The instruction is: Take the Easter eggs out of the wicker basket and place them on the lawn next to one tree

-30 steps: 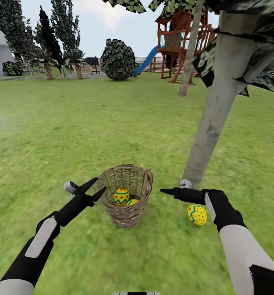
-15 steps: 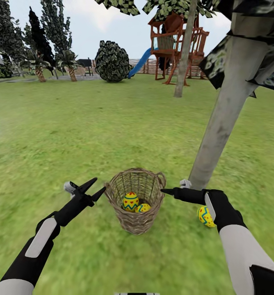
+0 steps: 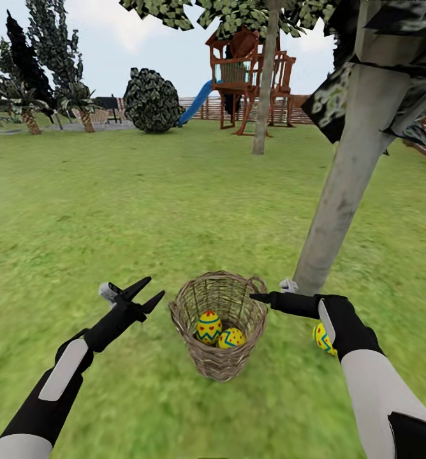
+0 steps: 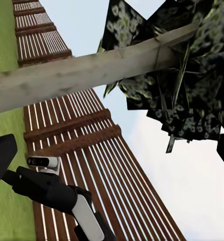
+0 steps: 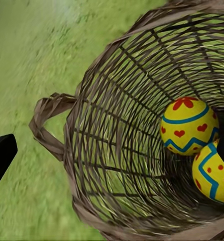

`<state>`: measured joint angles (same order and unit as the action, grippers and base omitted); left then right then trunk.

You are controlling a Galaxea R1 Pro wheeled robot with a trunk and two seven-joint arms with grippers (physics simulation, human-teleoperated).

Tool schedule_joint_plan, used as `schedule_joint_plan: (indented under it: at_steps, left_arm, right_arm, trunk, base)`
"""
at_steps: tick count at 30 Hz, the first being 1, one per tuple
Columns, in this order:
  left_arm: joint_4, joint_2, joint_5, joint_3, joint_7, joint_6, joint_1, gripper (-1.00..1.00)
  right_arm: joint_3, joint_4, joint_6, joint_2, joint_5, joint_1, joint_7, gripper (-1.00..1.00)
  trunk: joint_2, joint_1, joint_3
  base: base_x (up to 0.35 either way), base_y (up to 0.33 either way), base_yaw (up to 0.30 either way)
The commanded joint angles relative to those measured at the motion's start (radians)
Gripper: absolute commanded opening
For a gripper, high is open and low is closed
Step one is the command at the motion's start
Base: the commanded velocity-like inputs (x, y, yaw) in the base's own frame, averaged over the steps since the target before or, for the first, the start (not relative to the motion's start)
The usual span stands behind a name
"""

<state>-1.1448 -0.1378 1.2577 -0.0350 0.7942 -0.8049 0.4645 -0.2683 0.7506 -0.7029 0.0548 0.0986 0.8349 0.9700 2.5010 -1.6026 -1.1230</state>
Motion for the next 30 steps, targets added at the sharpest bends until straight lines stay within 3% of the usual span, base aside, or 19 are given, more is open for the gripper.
schedule_joint_plan:
  at_steps: [1,10,17,26,30]
  left_arm:
    - [0.000,0.000,0.003,0.000,0.001,-0.005,0.000,1.00]
    - [0.000,0.000,0.003,0.000,0.001,-0.005,0.000,1.00]
    - [0.000,0.000,0.004,0.000,0.002,-0.005,0.000,1.00]
    - [0.000,0.000,0.003,0.001,0.002,-0.002,0.000,1.00]
    - [0.000,0.000,0.003,0.001,0.002,-0.003,0.000,1.00]
  right_arm:
    - [-0.005,0.001,-0.006,-0.001,0.010,0.001,0.009,1.00]
    - [-0.003,0.000,-0.004,-0.003,0.021,0.001,0.000,1.00]
    - [-0.002,0.000,-0.006,-0.008,0.017,0.001,-0.135,1.00]
    - [0.000,-0.005,-0.006,-0.015,0.017,0.001,-0.168,1.00]
    - [0.032,-0.008,-0.006,-0.056,0.035,0.001,-0.238,1.00]
  trunk:
    - [0.000,0.000,0.000]
    - [0.000,0.000,0.011]
    - [0.000,0.000,0.016]
    - [0.000,0.000,0.017]
    - [0.000,0.000,0.017]
  base:
    - [0.159,0.324,-0.205]
    - [0.159,0.324,-0.205]
    - [0.167,0.314,-0.138]
    - [0.033,0.037,-0.004]
    - [0.000,0.000,0.000]
